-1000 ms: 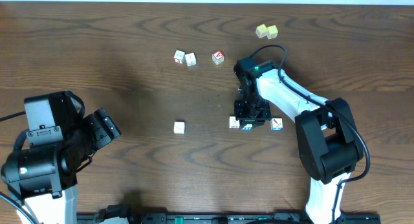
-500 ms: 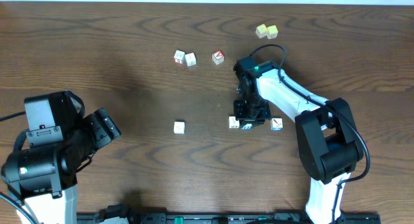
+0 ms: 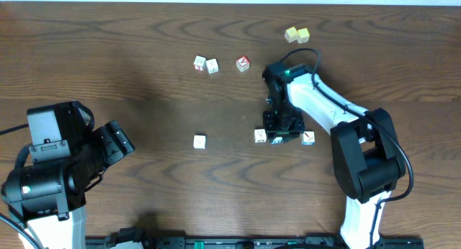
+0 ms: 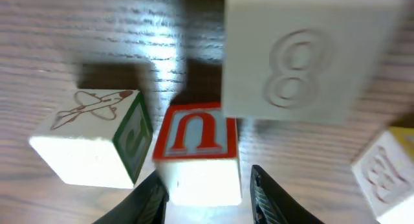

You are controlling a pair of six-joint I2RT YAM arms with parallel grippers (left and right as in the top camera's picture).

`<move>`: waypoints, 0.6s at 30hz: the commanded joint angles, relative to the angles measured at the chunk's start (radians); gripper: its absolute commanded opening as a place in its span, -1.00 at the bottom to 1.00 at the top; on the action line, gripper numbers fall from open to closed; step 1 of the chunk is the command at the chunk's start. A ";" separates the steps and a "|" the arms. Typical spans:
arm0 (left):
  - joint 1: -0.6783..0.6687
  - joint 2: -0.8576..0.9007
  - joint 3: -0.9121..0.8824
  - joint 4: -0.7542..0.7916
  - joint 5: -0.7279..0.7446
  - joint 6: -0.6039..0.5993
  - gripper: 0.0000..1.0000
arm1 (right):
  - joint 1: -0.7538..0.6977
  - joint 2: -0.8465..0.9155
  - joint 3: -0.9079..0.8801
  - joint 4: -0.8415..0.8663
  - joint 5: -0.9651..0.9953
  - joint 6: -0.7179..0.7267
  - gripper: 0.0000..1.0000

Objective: Lift 5 blocks

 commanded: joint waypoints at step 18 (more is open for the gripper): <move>-0.003 -0.001 0.009 -0.003 -0.016 -0.009 0.71 | -0.066 0.005 0.154 0.003 0.140 0.023 0.01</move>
